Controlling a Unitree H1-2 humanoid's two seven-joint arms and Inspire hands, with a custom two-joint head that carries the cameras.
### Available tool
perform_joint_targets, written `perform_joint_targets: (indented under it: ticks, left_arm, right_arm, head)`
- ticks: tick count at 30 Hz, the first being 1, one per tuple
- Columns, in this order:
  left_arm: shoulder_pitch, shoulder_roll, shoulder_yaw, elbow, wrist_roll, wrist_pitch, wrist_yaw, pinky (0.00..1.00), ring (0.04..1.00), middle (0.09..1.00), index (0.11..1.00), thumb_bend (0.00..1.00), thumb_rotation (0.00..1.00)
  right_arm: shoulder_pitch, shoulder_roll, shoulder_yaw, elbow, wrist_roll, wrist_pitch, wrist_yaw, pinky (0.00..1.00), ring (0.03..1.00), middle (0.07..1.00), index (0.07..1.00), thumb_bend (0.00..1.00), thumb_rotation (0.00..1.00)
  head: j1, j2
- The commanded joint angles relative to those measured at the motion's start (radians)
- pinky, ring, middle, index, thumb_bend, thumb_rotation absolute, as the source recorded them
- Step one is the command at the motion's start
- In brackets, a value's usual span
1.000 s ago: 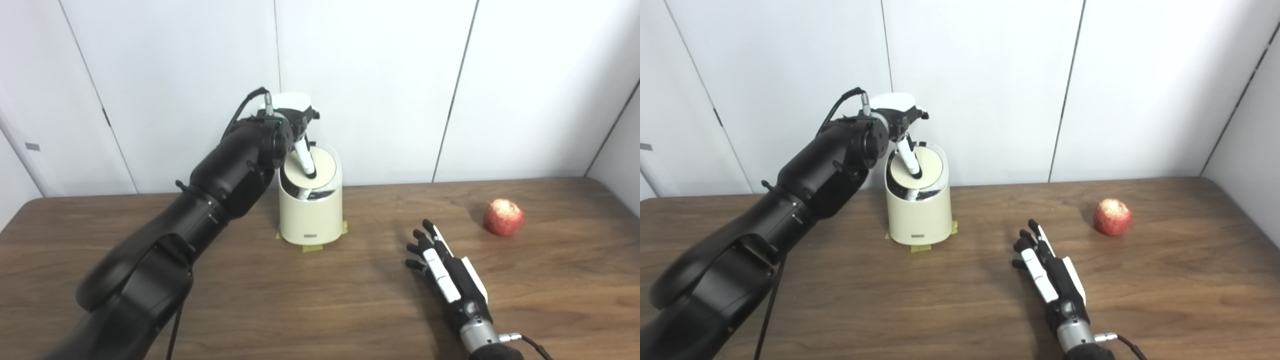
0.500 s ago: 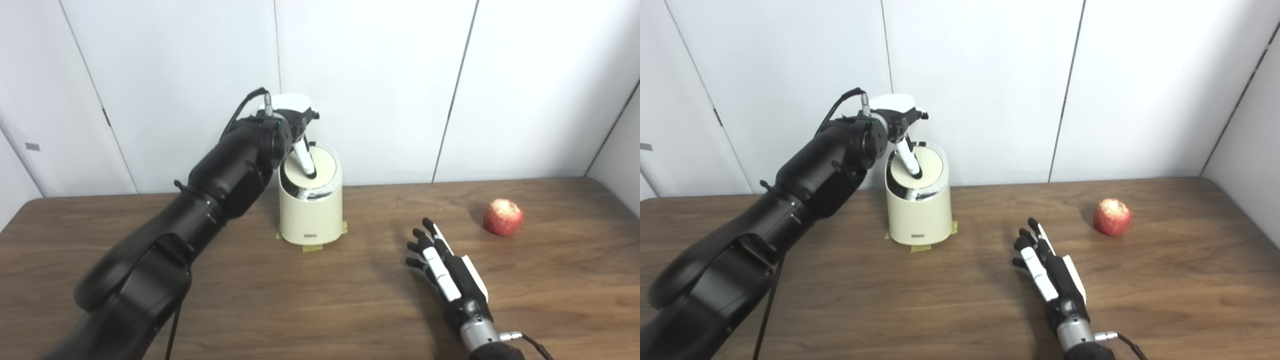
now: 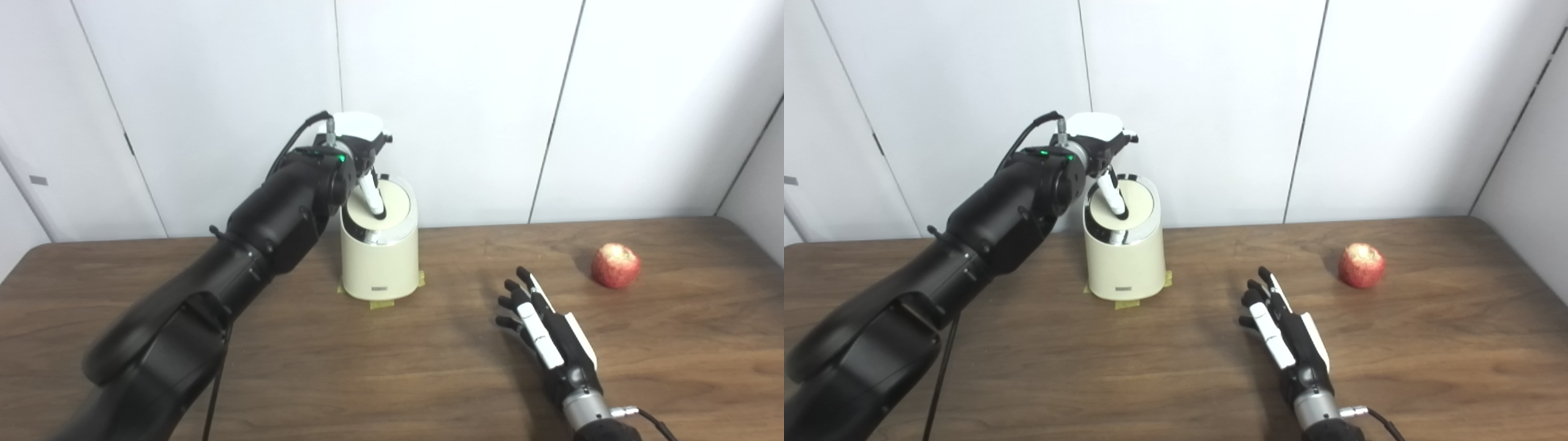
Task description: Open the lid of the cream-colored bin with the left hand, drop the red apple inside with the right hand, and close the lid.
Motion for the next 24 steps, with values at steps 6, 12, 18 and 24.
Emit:
perform_joint_targets:
  ticks: [6,12,18,24]
  left_arm:
    - [-0.004,0.011,-0.06,-0.013,0.103,-0.024,0.022,1.0,1.0,1.0,0.985,0.96,0.04]
    - [0.006,0.008,-0.052,-0.031,0.113,-0.017,-0.001,1.0,1.0,1.0,0.983,1.0,0.04]
    - [-0.012,0.012,0.041,-0.071,0.047,0.002,-0.034,1.0,1.0,1.0,0.982,0.94,0.03]
    - [0.002,0.034,0.126,-0.134,0.042,-0.035,0.106,1.0,0.978,0.952,0.934,0.89,0.15]
  right_arm:
    - [-0.025,0.001,-0.001,-0.046,0.007,-0.016,0.002,0.78,0.882,0.933,0.97,0.55,0.84]
    - [-0.024,0.004,-0.004,-0.05,0.012,-0.012,0.0,0.79,0.887,0.934,0.968,0.56,0.83]
    - [-0.026,0.0,-0.003,-0.046,0.009,-0.014,0.0,0.79,0.888,0.935,0.97,0.56,0.84]
    - [-0.03,-0.001,-0.002,-0.039,0.001,-0.019,-0.003,0.79,0.889,0.935,0.97,0.55,0.85]
  head:
    - [-0.002,0.002]
    - [-0.001,0.006]
    - [-0.001,0.009]
    - [-0.004,0.006]
